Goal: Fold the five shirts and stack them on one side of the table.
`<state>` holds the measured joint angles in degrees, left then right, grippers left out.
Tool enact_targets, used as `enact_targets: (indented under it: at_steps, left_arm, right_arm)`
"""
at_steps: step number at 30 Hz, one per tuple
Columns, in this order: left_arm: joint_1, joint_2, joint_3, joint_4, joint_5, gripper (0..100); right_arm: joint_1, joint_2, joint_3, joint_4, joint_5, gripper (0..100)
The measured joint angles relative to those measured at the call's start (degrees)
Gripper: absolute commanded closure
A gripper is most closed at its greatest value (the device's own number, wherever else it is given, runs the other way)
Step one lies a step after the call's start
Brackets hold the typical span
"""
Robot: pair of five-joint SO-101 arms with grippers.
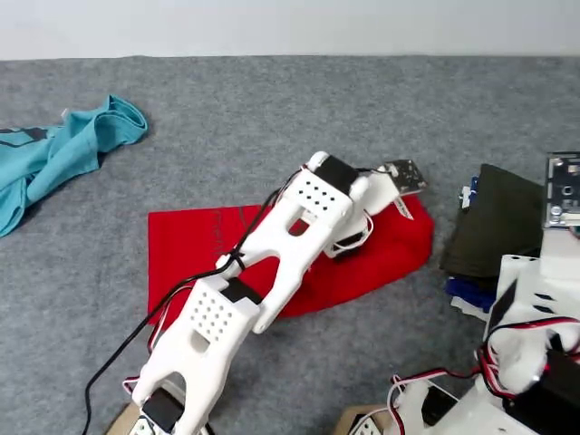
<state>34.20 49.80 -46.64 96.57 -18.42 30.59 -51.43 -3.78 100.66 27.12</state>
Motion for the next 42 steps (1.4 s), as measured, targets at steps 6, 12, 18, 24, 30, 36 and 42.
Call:
enact_targets:
  at_steps: [6,12,18,24,30,36,42]
  left_arm:
    - [-2.73,-1.41,-1.41,0.00,0.18,86]
    - [-8.00,-1.41,-1.41,0.26,0.18,86]
    - [-6.68,-7.65,-0.26,2.20,2.29,90]
    - [-0.26,-20.75,10.37,2.20,3.08,91]
    - [2.73,-23.82,24.79,2.20,4.75,91]
    - [-0.18,-22.77,31.65,-4.57,5.45,91]
    - [-2.37,-14.51,32.44,-7.21,5.45,91]
  right_arm:
    - [0.00,-2.02,0.09,0.00,0.00,98.4]
    - [0.00,-2.20,2.99,0.00,0.00,98.4]
    - [0.00,-3.52,3.60,0.00,0.00,98.4]
    - [0.00,-3.43,3.60,0.00,0.00,98.4]
    - [0.00,-3.43,3.60,0.00,0.00,98.4]
    - [0.00,-3.43,3.60,0.00,0.00,98.4]
    - [0.00,-3.43,3.60,0.00,0.00,98.4]
